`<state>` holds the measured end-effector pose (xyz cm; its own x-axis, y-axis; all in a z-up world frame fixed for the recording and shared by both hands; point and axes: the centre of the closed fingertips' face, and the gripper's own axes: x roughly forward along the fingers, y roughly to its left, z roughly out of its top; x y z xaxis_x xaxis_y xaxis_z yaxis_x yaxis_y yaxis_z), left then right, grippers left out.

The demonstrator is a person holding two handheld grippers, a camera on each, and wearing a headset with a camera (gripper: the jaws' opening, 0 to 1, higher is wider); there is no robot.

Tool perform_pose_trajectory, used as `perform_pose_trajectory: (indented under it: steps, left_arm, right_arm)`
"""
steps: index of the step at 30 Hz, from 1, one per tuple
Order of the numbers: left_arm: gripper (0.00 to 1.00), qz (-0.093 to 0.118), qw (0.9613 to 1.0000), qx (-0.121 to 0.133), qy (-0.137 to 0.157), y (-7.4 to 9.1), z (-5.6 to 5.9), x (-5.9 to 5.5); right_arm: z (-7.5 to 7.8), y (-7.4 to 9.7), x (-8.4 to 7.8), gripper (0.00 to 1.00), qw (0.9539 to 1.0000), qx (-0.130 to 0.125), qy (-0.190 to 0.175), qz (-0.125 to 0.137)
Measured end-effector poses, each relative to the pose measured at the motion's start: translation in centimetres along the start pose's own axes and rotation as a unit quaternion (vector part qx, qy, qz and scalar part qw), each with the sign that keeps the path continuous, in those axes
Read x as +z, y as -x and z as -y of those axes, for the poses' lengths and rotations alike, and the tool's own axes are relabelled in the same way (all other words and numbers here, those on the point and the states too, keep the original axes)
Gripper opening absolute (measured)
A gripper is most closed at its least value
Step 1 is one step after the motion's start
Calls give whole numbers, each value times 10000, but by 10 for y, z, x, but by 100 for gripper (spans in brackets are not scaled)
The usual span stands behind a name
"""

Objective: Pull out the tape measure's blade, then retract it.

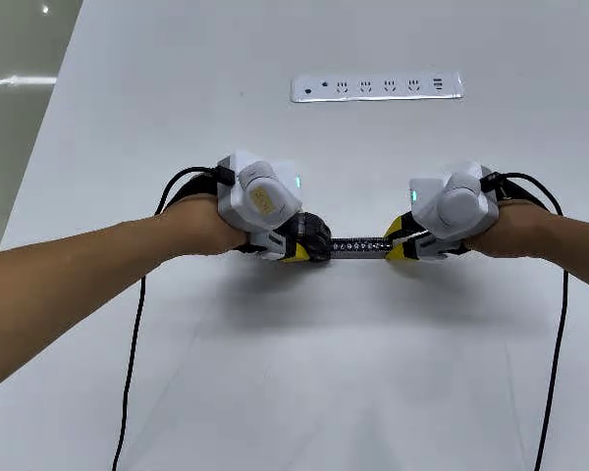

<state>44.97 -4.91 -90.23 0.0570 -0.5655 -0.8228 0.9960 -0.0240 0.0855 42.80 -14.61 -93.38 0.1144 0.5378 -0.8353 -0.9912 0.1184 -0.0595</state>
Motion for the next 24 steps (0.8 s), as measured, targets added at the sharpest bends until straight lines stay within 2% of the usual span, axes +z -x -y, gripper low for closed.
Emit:
perform_pose_trajectory:
  steps: [24]
  left_arm:
    - [33, -60, 10000, -13, -28, -1, 1, -1]
  right_arm:
    - [1, 17, -26, 11, 9999, 9, -87, -122]
